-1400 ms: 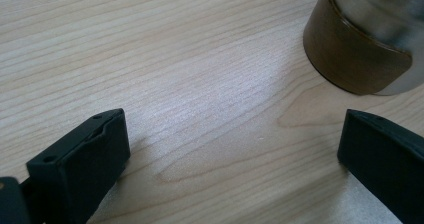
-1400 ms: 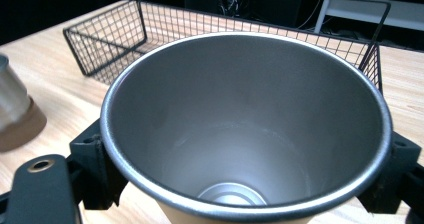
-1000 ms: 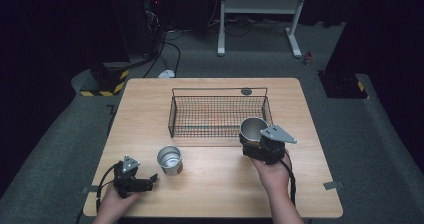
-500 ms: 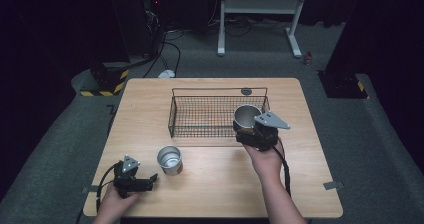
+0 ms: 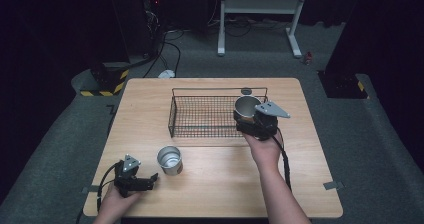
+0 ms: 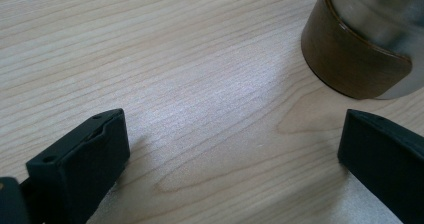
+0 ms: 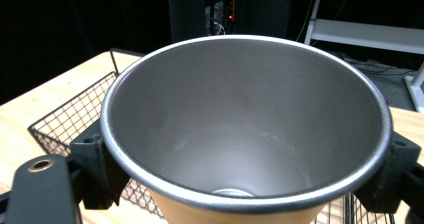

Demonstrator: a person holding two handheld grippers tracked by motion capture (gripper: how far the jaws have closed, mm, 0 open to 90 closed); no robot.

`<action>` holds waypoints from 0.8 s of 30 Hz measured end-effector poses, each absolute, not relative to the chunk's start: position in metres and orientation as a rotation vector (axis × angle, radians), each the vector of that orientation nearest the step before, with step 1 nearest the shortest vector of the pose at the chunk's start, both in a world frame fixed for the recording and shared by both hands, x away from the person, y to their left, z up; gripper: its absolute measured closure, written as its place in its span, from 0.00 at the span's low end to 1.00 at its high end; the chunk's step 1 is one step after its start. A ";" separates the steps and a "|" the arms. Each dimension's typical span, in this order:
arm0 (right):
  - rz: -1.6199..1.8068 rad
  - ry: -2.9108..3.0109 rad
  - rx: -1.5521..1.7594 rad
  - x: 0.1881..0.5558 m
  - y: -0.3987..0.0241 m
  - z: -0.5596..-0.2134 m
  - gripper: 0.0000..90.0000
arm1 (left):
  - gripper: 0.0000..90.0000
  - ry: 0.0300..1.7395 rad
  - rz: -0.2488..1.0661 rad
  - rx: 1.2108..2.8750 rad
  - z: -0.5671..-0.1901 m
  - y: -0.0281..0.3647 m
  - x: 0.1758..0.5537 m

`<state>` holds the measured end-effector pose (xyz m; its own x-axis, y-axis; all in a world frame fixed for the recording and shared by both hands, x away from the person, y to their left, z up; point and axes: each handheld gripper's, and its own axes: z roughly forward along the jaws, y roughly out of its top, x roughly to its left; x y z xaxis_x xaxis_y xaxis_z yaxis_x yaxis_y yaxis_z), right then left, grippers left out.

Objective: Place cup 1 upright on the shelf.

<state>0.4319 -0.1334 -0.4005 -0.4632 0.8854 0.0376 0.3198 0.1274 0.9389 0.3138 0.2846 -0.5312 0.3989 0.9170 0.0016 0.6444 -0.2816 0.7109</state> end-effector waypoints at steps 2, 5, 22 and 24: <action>1.322 1.868 1.167 0.436 -0.131 -0.399 0.15 | 0.01 1.328 0.556 2.027 -0.531 0.285 0.314; 1.315 1.864 1.152 0.442 -0.126 -0.397 0.15 | 0.01 1.328 0.556 2.027 -0.531 0.285 0.314; 1.278 1.876 1.178 0.475 -0.106 -0.399 0.15 | 0.01 1.324 0.558 2.031 -0.531 0.285 0.314; 1.285 1.863 1.182 0.478 -0.106 -0.400 0.15 | 0.01 1.324 0.558 2.031 -0.531 0.285 0.314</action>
<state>0.4779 -0.1056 -0.3998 -0.4394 0.8980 0.0216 0.3392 0.1436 0.9297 0.3141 0.2849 -0.5311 0.4019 0.9157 0.0048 0.6427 -0.2858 0.7108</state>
